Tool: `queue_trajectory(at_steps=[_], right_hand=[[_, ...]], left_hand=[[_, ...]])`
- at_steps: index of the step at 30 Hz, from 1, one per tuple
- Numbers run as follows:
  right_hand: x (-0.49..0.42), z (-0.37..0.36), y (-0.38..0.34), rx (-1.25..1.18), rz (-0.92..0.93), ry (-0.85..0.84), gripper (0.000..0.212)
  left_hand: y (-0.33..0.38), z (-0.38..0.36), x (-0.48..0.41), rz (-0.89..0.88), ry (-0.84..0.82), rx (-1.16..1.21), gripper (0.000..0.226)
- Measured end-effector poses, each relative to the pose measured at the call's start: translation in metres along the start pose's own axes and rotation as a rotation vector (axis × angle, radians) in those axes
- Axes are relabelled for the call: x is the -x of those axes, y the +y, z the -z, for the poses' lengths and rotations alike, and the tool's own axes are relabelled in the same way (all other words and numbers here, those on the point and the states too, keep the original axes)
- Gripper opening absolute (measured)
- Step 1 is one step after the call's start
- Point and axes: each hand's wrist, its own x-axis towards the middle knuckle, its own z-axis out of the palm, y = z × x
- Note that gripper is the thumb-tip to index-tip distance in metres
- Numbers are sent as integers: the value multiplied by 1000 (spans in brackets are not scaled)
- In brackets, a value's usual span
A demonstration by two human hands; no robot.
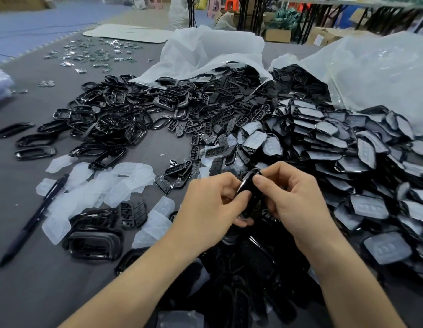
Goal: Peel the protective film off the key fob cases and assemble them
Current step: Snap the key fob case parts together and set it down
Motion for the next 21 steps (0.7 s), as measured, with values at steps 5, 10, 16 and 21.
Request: queue_trajectory(at_steps=[5,10,16,21], right_hand=[[4,1,-8,-259,-89,-63,21],[-2,9,-5,-259,-175,-81,10],[-11,28,-4,-638,-277,-59,43],[-11,21,0,-526,-204,-10,36]], left_hand=[[2,-1,3,-101,84,-124,12],[-1,-3,-1,37,43,59,21],[-1,0,-6,136,54,311,21],[1,-1,-6,144,37,364,19]])
